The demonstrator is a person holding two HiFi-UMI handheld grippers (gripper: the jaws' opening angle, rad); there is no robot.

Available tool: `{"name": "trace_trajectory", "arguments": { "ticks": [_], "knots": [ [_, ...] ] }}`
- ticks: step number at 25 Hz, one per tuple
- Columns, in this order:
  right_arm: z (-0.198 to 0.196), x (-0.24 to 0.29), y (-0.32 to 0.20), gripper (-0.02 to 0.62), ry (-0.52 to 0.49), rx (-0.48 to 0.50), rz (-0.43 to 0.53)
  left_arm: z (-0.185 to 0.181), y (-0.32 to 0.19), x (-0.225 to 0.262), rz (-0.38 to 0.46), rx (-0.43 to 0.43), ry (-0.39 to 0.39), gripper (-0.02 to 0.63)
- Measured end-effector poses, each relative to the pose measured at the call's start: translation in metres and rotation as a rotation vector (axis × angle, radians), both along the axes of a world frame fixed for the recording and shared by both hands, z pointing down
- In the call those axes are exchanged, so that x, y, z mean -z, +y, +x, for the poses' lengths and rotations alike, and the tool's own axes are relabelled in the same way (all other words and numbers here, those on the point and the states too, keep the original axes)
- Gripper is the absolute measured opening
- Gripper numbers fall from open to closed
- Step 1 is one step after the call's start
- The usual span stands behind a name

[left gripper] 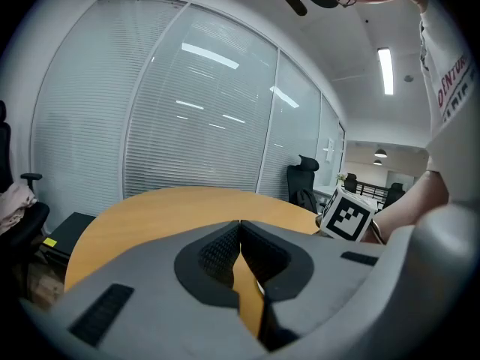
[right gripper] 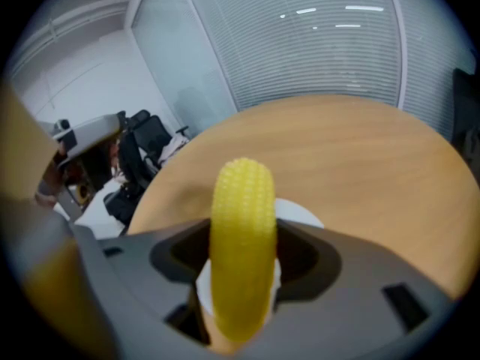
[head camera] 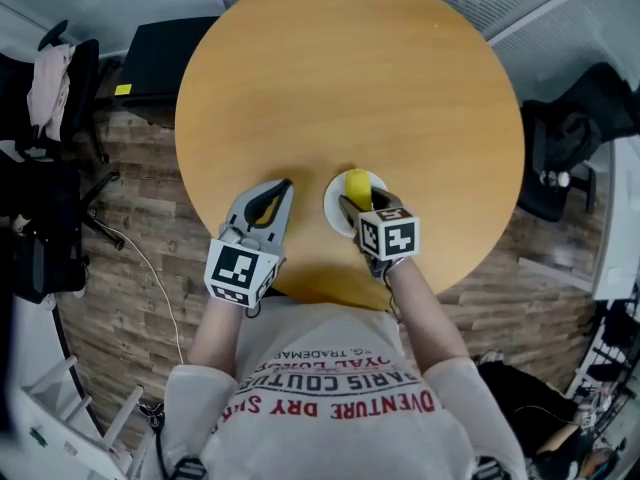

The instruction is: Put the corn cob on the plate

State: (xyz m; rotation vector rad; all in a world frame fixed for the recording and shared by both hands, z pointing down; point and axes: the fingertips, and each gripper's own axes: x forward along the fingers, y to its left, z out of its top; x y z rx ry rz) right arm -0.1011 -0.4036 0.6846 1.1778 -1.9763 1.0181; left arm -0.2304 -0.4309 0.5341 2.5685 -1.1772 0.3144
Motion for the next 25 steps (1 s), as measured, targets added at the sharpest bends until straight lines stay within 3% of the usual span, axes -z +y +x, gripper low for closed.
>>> {"name": "trace_trajectory", "arguments": {
  "ticks": [7, 13, 20, 25],
  "knots": [
    [0.001, -0.023, -0.003, 0.27, 0.032, 0.007, -0.066, 0.0, -0.006, -0.002, -0.009, -0.009, -0.008, 0.035],
    [0.001, -0.026, -0.004, 0.27, 0.049, 0.0, -0.062, -0.01, -0.007, -0.008, -0.025, 0.017, -0.02, 0.035],
    [-0.003, -0.025, -0.005, 0.272, 0.051, -0.028, -0.042, -0.012, -0.005, -0.002, -0.013, 0.017, -0.012, 0.035],
    [0.006, 0.004, -0.01, 0.27, 0.052, -0.083, 0.052, -0.01, 0.001, 0.005, 0.004, 0.01, -0.016, 0.035]
  ]
}}
